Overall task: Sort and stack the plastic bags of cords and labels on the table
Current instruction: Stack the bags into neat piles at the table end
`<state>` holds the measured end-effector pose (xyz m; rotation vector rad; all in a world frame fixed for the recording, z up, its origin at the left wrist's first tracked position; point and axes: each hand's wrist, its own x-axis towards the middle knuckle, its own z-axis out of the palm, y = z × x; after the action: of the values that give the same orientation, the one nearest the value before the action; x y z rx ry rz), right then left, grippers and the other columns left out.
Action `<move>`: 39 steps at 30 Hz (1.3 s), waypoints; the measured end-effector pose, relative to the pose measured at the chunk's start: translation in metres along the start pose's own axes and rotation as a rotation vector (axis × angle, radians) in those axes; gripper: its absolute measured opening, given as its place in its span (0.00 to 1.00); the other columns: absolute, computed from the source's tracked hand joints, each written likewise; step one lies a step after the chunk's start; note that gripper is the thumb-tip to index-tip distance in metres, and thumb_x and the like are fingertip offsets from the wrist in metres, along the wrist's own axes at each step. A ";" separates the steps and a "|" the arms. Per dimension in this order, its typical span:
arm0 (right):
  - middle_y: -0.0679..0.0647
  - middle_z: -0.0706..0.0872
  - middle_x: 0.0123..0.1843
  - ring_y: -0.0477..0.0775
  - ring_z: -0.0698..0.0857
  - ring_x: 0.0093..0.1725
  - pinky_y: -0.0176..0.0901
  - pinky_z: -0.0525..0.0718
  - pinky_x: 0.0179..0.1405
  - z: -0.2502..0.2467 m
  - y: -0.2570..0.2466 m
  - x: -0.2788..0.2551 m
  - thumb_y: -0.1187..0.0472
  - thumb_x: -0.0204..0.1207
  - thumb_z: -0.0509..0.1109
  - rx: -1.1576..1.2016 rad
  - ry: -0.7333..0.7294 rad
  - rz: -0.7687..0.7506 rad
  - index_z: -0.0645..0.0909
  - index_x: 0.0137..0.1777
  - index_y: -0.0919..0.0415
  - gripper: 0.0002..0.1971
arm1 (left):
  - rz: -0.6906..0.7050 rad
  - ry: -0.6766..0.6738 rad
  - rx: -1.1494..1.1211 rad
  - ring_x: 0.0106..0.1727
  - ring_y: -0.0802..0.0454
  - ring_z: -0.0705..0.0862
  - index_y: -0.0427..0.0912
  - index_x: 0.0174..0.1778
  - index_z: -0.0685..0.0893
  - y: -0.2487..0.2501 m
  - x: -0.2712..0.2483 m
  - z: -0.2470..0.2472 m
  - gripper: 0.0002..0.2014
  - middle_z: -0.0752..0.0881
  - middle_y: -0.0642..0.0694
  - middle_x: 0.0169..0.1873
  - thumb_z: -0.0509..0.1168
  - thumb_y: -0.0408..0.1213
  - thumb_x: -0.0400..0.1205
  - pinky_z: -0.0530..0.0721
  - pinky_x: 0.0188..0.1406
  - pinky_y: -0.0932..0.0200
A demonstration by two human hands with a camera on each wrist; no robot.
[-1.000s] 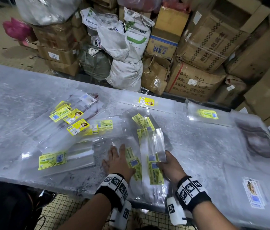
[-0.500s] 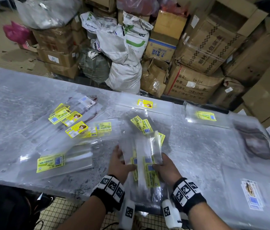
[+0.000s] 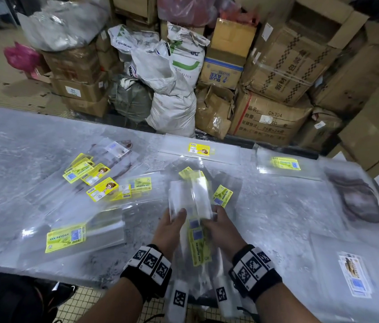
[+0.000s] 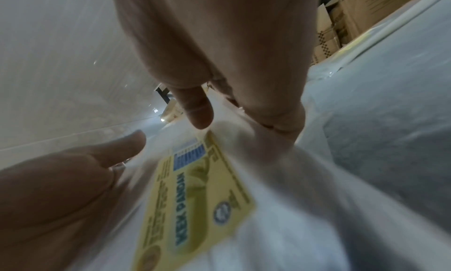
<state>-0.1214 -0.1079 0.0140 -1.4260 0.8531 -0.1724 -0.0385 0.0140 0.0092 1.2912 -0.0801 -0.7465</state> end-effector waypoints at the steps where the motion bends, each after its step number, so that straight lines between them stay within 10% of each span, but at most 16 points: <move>1: 0.57 0.89 0.53 0.53 0.91 0.44 0.47 0.89 0.38 -0.002 -0.001 0.001 0.68 0.79 0.68 0.033 -0.007 0.014 0.74 0.64 0.52 0.17 | 0.013 -0.014 0.009 0.41 0.53 0.90 0.43 0.58 0.81 0.002 0.000 0.004 0.09 0.91 0.42 0.44 0.63 0.27 0.85 0.89 0.40 0.58; 5: 0.63 0.91 0.54 0.63 0.92 0.50 0.66 0.89 0.55 -0.013 -0.004 0.010 0.62 0.72 0.74 0.121 0.006 0.042 0.77 0.68 0.59 0.23 | 0.078 0.012 0.086 0.46 0.43 0.91 0.41 0.57 0.84 0.004 0.008 0.017 0.10 0.92 0.41 0.44 0.64 0.26 0.84 0.89 0.46 0.47; 11: 0.61 0.91 0.53 0.57 0.92 0.47 0.50 0.90 0.42 -0.041 -0.010 0.018 0.62 0.85 0.67 0.113 -0.039 -0.001 0.80 0.63 0.59 0.09 | 0.015 -0.014 0.104 0.39 0.52 0.91 0.36 0.54 0.86 0.004 0.026 0.055 0.10 0.93 0.45 0.39 0.59 0.34 0.88 0.86 0.33 0.61; 15: 0.55 0.91 0.56 0.52 0.92 0.49 0.43 0.89 0.36 -0.066 -0.011 0.027 0.68 0.82 0.68 0.044 -0.066 -0.057 0.75 0.67 0.52 0.17 | -0.115 -0.045 0.247 0.56 0.49 0.89 0.43 0.63 0.85 -0.005 0.046 0.075 0.23 0.90 0.43 0.56 0.57 0.56 0.87 0.85 0.62 0.45; 18: 0.59 0.90 0.57 0.58 0.92 0.51 0.48 0.89 0.38 -0.093 -0.010 0.039 0.71 0.81 0.68 0.061 0.001 -0.037 0.77 0.66 0.53 0.18 | -0.120 -0.070 0.413 0.53 0.44 0.88 0.43 0.52 0.89 -0.003 0.062 0.087 0.35 0.91 0.42 0.50 0.49 0.69 0.80 0.84 0.60 0.45; 21: 0.61 0.91 0.56 0.63 0.92 0.51 0.55 0.91 0.41 -0.122 0.002 0.057 0.72 0.82 0.66 0.151 0.128 0.013 0.78 0.67 0.56 0.17 | 0.065 -0.055 1.148 0.68 0.38 0.77 0.48 0.68 0.80 -0.006 0.077 0.094 0.28 0.80 0.39 0.66 0.53 0.61 0.79 0.75 0.69 0.49; 24: 0.64 0.90 0.57 0.66 0.91 0.54 0.70 0.88 0.56 -0.142 0.014 0.072 0.71 0.82 0.67 0.192 0.205 0.053 0.77 0.69 0.63 0.16 | 0.001 -0.055 1.347 0.72 0.39 0.64 0.56 0.72 0.66 -0.017 0.078 0.098 0.30 0.63 0.44 0.69 0.68 0.49 0.75 0.71 0.74 0.47; 30: 0.61 0.91 0.56 0.64 0.91 0.55 0.68 0.87 0.59 -0.154 0.018 0.078 0.71 0.84 0.65 0.203 0.222 0.062 0.80 0.65 0.58 0.13 | -0.115 -0.006 1.218 0.64 0.37 0.78 0.48 0.79 0.58 -0.021 0.094 0.101 0.50 0.74 0.39 0.62 0.81 0.40 0.64 0.80 0.57 0.53; 35: 0.56 0.91 0.58 0.61 0.91 0.57 0.68 0.86 0.61 -0.156 0.022 0.086 0.63 0.81 0.69 0.182 0.220 0.053 0.79 0.67 0.53 0.15 | -0.010 -0.082 1.171 0.59 0.42 0.83 0.41 0.65 0.78 -0.014 0.093 0.098 0.24 0.84 0.45 0.56 0.73 0.33 0.73 0.79 0.54 0.58; 39: 0.55 0.91 0.59 0.59 0.91 0.56 0.66 0.87 0.59 -0.155 0.019 0.091 0.61 0.81 0.70 0.182 0.233 0.073 0.79 0.70 0.55 0.18 | 0.061 -0.061 0.662 0.43 0.47 0.83 0.45 0.49 0.82 -0.010 0.087 0.094 0.13 0.85 0.51 0.39 0.66 0.22 0.76 0.80 0.39 0.59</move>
<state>-0.1581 -0.2799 -0.0273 -1.2180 1.0511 -0.3571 -0.0191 -0.1125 -0.0002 1.8812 -0.4439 -0.7327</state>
